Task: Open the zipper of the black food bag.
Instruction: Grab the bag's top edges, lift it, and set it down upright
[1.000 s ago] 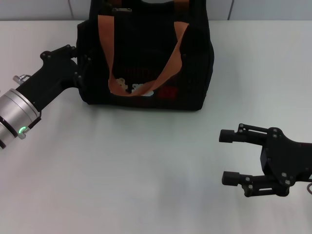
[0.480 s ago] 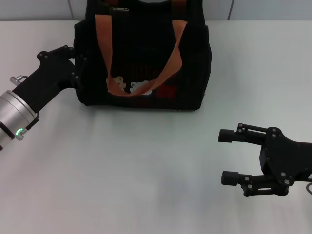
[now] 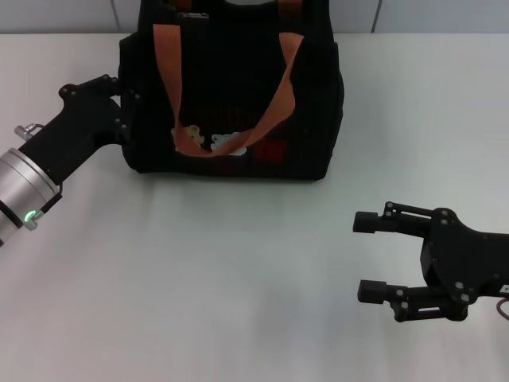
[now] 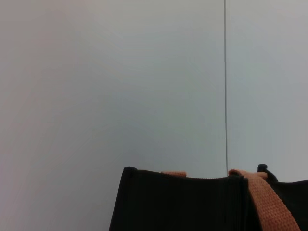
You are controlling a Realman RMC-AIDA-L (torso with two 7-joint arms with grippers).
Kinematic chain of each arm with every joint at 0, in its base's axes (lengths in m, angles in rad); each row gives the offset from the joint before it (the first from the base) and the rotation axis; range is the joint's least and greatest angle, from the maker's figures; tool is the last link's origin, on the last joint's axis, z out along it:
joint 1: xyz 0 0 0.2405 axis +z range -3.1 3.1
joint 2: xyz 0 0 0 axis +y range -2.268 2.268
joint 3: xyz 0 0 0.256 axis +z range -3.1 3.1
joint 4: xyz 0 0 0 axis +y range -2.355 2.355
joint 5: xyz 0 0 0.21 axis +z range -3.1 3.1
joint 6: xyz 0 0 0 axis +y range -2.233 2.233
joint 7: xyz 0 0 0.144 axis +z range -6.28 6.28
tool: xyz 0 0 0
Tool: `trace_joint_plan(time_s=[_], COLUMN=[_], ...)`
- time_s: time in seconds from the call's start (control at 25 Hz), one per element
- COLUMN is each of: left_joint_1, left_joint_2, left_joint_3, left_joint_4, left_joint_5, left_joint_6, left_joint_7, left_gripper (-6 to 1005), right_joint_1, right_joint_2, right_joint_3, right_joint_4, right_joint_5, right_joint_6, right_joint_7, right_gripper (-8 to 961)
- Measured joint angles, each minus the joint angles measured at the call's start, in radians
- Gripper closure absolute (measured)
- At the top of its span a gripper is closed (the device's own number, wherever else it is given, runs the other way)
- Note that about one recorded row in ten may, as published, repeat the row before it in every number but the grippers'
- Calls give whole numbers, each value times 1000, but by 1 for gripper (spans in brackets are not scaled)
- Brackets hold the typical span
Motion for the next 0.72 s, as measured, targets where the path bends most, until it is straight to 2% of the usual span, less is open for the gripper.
trace_joint_plan(time_s=[0.16,0.28,0.32,0.36,0.52,0.56,0.64,0.68,0.72], left_joint_1=[15,43,60,60,79,79,78,78,77], left_joint_2=[7,15,23,23,66,66,116,121,135], left_joint_3=[1,5,15,15,31,31,44,56,111], left_joint_4=[23,123,206,206,354,354,456,475,549], left_joint_5=[0,1,4,4,3,3,3,3,2], left_joint_6=[59,180,262,262,428,428,548,562,593], left_joint_7=[-23,-121,-199,-199,-353,-353,-467,-483,-538], left_gripper=[885,886,886,887,887,888,888,888,889], right_joint_1=[0,-1,-1,-1,-1,-1,0,0,0], right_joint_2=[0,0,0,0,0,0,-1,-1,-1], right_joint_3=[0,0,0,0,0,0,0,0,0], right_joint_4=[0,0,0,0,0,0,0,0,0], right_joint_5=[0,0,0,0,1,1,2,3,4], right_joint_6=[0,0,0,0,0,0,0,0,0], right_joint_7=[0,0,1,1,3,3,3,4,4], right_gripper=[132,133,133,133,134,134,135,135,135])
